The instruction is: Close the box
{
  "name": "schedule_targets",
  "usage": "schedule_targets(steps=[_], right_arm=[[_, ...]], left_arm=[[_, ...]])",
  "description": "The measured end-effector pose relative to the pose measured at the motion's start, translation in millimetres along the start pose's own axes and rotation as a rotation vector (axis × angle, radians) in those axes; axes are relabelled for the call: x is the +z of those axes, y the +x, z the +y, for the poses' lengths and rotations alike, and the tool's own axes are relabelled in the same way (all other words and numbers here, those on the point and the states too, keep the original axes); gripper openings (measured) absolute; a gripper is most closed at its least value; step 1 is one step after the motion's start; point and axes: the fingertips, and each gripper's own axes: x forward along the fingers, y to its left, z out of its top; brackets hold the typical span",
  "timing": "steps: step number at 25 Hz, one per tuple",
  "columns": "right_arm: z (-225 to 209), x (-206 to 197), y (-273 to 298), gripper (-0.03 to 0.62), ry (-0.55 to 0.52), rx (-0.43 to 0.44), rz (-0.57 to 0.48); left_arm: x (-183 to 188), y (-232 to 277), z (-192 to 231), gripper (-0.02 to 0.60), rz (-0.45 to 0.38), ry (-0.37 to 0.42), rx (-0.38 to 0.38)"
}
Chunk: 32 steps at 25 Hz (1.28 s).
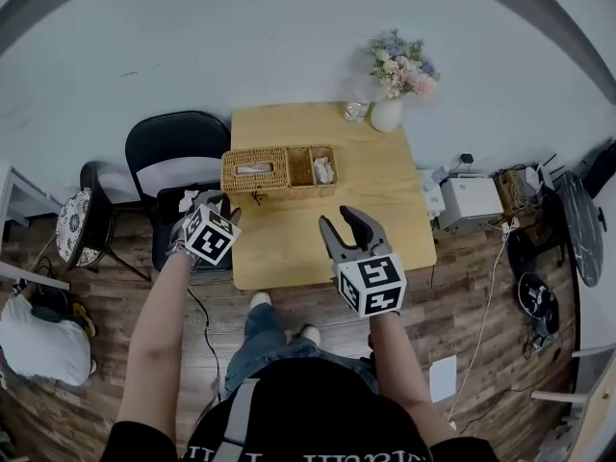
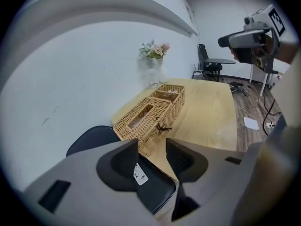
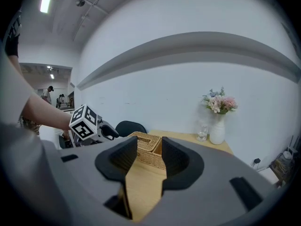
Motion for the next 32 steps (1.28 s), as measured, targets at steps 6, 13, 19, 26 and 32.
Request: schedule_targets(steps=[6, 13, 19, 26, 32], right_arm=[[2, -10, -25, 0.172, 0.001, 0.049, -0.01], [-14, 7, -47, 0.172, -0.068, 0.06, -0.046], [-17, 41, -49, 0.172, -0.15, 0.063, -0.105], [-16, 91, -48, 0.172, -0.173, 0.018, -0.194], [-3, 101, -47, 0.172, -0.165, -0.034, -0.178]], left_arm=[[30, -37, -23, 0.172, -0.089, -0.041, 0.063], [57, -80, -40, 0.172, -0.239, -0.202, 0.165], [67, -119, -34, 0.172, -0.395, -0.395, 0.223], [82, -171, -4, 0.172, -0.587, -0.526, 0.276], [108, -203, 5, 0.172, -0.67, -0.417, 0.276]])
